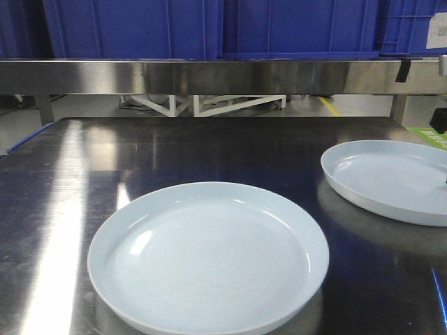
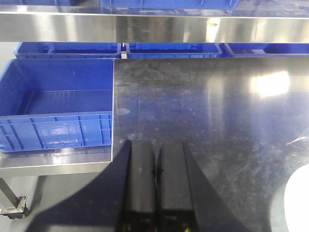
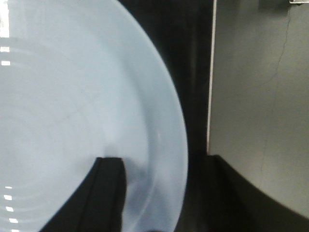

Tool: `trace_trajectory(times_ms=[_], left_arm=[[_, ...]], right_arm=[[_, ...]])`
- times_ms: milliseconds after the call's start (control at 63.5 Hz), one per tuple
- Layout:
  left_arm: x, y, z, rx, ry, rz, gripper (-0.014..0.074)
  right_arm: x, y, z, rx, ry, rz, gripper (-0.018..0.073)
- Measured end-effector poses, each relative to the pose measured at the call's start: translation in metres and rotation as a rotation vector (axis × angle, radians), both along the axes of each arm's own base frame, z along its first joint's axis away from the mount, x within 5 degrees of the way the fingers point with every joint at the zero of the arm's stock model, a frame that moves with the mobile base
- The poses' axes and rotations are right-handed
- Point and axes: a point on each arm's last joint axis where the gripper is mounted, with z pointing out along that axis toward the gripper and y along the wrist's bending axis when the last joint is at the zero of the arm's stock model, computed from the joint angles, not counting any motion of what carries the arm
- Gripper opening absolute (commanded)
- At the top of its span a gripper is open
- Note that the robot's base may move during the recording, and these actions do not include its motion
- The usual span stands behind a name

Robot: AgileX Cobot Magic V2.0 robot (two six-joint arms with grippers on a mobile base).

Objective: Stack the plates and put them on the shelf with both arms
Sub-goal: 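Lift the plate with the right gripper and set it onto the centered plate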

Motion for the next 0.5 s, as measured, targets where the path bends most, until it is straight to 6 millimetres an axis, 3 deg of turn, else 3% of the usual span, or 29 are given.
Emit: trace_trajectory(times_ms=[189,378,504], left_arm=[[0.000,0.000,0.000,0.000,0.000,0.000,0.0083],[0.000,0.000,0.000,0.000,0.000,0.000,0.0083],[0.000,0.000,0.000,0.000,0.000,0.000,0.0083]], right_arm=[[0.002,-0.001,0.002,0.001,-0.012,-0.004,0.0044],[0.001,0.000,0.007,0.008,-0.022,-0.009,0.0058],[-0.005,0.000,0.024,0.007,-0.053,-0.006,0.0058]])
